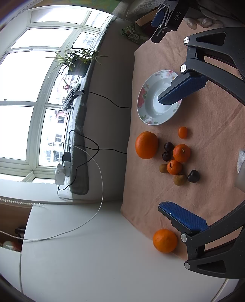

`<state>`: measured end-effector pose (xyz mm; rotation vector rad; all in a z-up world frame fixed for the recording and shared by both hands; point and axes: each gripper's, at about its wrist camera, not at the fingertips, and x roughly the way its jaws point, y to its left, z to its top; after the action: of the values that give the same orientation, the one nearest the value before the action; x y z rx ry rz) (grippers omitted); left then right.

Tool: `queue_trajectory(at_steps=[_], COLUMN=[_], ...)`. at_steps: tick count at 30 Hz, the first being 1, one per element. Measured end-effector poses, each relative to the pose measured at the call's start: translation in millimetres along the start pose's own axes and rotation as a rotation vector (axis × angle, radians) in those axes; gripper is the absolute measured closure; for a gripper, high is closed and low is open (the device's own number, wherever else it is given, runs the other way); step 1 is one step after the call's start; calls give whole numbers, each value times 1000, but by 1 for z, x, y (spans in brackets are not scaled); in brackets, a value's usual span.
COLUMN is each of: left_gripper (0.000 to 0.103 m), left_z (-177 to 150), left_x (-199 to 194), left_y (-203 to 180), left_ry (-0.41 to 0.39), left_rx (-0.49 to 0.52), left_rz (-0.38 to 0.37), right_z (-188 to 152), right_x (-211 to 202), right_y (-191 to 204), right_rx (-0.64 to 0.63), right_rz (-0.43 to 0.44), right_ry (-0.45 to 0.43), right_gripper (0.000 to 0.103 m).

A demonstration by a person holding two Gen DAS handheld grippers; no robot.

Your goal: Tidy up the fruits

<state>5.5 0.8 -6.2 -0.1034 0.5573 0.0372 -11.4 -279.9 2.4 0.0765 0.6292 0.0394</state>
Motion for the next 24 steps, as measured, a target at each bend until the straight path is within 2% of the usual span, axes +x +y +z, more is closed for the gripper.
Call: queue_trajectory(at_steps=[24], left_gripper=[1], left_z=[-1], left_x=[16], left_y=[1], left_ry=[23], left_rx=[-10], left_rz=[-8], right_z=[2], right_x=[18], right_y=[6], right_rx=[-6], right_rz=[20], right_ry=[37], right_gripper=[0])
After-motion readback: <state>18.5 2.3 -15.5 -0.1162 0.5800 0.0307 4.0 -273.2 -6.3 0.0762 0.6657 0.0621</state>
